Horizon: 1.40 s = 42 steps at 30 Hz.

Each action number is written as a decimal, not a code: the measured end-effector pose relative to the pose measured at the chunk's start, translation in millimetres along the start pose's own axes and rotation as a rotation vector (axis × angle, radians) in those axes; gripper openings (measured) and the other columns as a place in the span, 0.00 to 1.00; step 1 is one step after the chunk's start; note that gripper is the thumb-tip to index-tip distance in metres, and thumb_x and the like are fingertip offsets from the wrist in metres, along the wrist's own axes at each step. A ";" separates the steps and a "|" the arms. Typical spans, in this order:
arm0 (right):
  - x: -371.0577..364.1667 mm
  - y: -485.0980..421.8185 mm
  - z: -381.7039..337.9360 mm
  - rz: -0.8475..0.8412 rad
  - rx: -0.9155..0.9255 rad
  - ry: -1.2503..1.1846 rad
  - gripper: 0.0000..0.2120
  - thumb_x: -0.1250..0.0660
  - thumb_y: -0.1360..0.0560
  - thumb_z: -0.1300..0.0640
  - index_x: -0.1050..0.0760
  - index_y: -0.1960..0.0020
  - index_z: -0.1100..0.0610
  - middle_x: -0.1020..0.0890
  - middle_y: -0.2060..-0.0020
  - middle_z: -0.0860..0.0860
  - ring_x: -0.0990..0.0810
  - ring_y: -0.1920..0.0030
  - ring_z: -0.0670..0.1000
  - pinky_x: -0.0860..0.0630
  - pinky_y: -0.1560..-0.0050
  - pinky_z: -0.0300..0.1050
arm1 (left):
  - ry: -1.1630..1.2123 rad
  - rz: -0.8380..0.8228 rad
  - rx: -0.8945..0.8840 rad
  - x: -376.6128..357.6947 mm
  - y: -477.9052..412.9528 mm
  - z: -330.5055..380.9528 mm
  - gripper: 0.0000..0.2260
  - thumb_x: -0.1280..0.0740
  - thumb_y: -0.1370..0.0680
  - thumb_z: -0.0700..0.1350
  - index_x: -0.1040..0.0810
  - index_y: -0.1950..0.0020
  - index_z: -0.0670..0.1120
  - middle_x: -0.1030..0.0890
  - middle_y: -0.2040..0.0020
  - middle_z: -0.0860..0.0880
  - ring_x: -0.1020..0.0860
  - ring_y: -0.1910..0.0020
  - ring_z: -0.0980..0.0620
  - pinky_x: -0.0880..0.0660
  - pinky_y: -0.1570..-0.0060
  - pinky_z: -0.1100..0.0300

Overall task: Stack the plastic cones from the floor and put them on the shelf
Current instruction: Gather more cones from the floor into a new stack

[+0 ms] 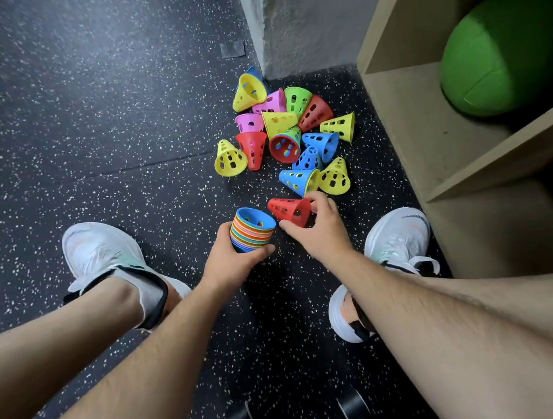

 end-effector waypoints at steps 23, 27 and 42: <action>121.4 -39.5 -192.8 -0.869 0.431 0.882 0.41 0.22 0.31 0.50 0.39 0.24 0.41 0.22 0.40 0.46 0.21 0.46 0.46 0.25 0.43 0.42 | 0.020 -0.054 -0.285 -15.0 11.2 131.6 0.31 0.16 0.35 0.51 0.30 0.39 0.59 0.18 0.48 0.55 0.18 0.50 0.56 0.21 0.49 0.60; 113.7 -60.5 -174.8 -0.853 0.405 0.776 0.38 0.23 0.31 0.55 0.36 0.26 0.40 0.18 0.46 0.50 0.18 0.48 0.50 0.21 0.44 0.48 | 0.088 -0.034 -0.232 -24.2 0.2 124.8 0.31 0.17 0.33 0.46 0.29 0.37 0.55 0.17 0.48 0.54 0.17 0.49 0.56 0.20 0.48 0.60; 15.7 -99.7 -29.4 -0.420 0.747 1.065 0.40 0.28 0.33 0.35 0.36 0.27 0.50 0.29 0.36 0.55 0.31 0.37 0.58 0.31 0.39 0.53 | -0.047 -0.009 -0.004 -23.2 -55.7 49.1 0.32 0.17 0.32 0.47 0.30 0.34 0.53 0.18 0.47 0.54 0.18 0.50 0.60 0.23 0.47 0.64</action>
Point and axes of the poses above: each hand's wrist, its own y-axis away from the middle knuckle, its own x-axis out of the back of the hand, z = x × y, the point moved 5 cm from there along -y, towards the middle knuckle
